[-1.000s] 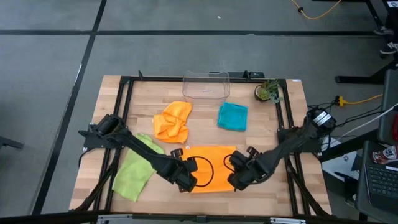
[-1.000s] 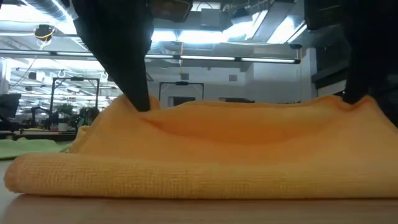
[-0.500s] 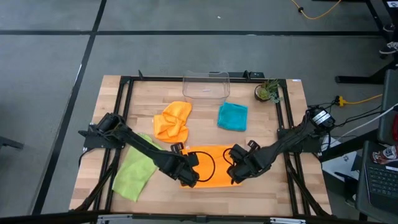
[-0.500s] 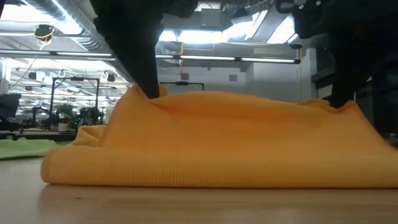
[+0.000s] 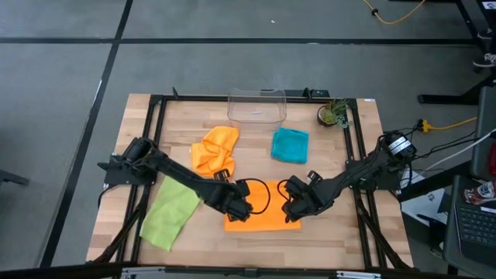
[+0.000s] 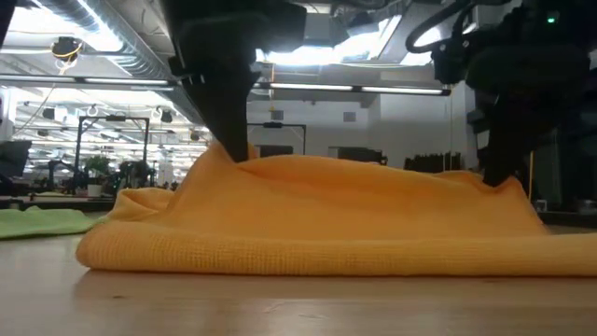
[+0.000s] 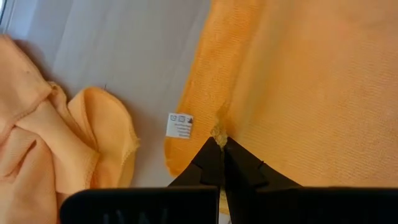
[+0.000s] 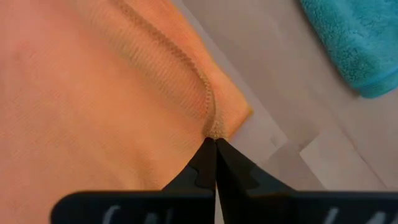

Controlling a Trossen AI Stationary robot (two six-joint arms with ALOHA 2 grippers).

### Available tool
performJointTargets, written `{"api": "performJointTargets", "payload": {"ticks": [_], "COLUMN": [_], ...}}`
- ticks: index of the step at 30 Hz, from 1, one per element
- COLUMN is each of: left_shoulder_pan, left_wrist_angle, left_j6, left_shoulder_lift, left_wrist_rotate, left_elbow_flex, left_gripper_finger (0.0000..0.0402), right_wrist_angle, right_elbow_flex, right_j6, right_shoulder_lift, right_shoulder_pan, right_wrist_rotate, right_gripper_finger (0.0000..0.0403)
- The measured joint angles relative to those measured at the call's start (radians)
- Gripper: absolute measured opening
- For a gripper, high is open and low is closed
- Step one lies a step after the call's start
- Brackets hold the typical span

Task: Fold microfiber towels
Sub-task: Fold the bottom orange microfiber cloth

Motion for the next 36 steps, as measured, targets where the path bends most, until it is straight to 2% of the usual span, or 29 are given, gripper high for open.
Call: {"api": "performJointTargets", "payload": {"ticks": [4, 9, 18, 22, 26, 31, 36], "left_shoulder_pan": [0.024, 0.051, 0.105, 0.142, 0.166, 0.145, 0.095], "left_wrist_angle": [-0.008, -0.010, -0.048, -0.070, -0.253, -0.521, -0.591], "left_j6": [0.000, -0.005, -0.001, -0.007, -0.088, -0.114, -0.103], "left_shoulder_lift": [0.004, 0.011, 0.011, 0.011, 0.011, 0.009, 0.009], "left_wrist_rotate": [0.034, 0.110, 0.005, 0.004, 0.075, 0.102, 0.203], "left_elbow_flex": [-0.004, -0.034, -0.042, -0.038, 0.021, 0.145, 0.235], "left_gripper_finger": [0.0010, 0.0053, 0.0120, 0.0135, 0.0134, 0.0128, 0.0127], "right_wrist_angle": [0.009, 0.008, 0.004, 0.001, 0.001, 0.006, 0.022], "right_elbow_flex": [-0.005, -0.006, -0.006, -0.005, -0.005, -0.004, -0.003], "right_j6": [0.000, -0.002, 0.000, 0.000, -0.003, -0.006, -0.020], "right_shoulder_lift": [0.000, 0.000, 0.000, -0.001, -0.017, -0.082, -0.161], "right_shoulder_pan": [-0.011, -0.022, -0.028, -0.048, -0.062, -0.059, -0.033], "right_wrist_rotate": [-0.001, -0.002, -0.029, -0.072, -0.145, -0.207, -0.277], "right_gripper_finger": [0.0030, 0.0064, 0.0128, 0.0146, 0.0155, 0.0153, 0.0153]}}
